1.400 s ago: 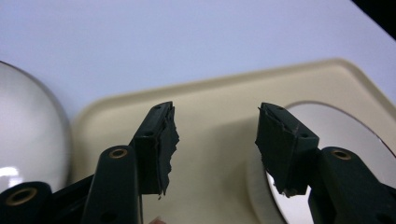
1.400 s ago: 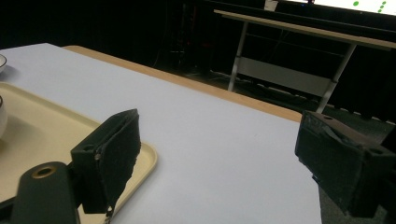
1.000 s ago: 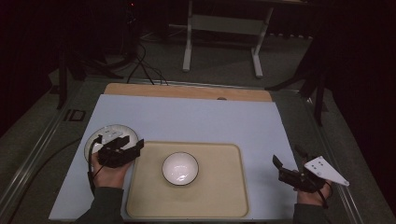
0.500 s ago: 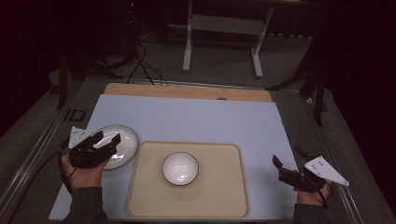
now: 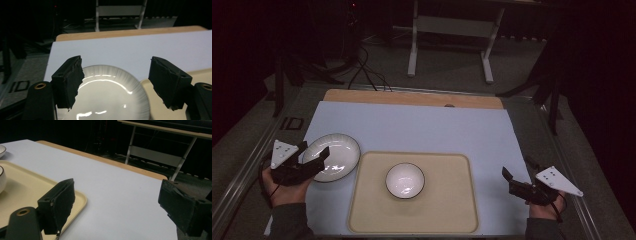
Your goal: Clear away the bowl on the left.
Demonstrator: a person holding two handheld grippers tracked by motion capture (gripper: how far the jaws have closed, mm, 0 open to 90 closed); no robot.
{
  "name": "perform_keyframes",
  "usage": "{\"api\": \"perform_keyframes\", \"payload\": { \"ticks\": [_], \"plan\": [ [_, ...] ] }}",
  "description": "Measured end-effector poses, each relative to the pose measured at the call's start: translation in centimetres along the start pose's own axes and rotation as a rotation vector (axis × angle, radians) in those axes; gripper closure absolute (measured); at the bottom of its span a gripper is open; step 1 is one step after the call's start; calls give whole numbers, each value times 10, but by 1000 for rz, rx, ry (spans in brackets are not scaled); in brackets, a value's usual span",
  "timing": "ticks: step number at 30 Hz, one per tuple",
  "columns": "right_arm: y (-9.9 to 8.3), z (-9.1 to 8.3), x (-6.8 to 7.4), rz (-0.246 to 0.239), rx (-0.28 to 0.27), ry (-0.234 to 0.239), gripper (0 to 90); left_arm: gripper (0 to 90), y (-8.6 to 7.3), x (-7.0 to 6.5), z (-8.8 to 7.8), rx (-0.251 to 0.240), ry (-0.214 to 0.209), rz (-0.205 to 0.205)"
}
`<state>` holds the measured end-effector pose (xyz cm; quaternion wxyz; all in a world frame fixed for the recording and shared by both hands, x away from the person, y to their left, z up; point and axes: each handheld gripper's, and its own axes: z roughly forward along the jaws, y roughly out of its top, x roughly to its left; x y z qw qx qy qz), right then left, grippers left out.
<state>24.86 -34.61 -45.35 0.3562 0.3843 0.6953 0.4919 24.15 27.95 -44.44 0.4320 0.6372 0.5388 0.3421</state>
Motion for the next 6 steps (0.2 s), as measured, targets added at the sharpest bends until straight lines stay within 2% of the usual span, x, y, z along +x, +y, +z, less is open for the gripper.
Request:
{"api": "perform_keyframes", "payload": {
  "ticks": [6],
  "plan": [
    [-3,3,-3,30,18,10,135,281,-7,5,1,-4,40,28]
  ]
}}
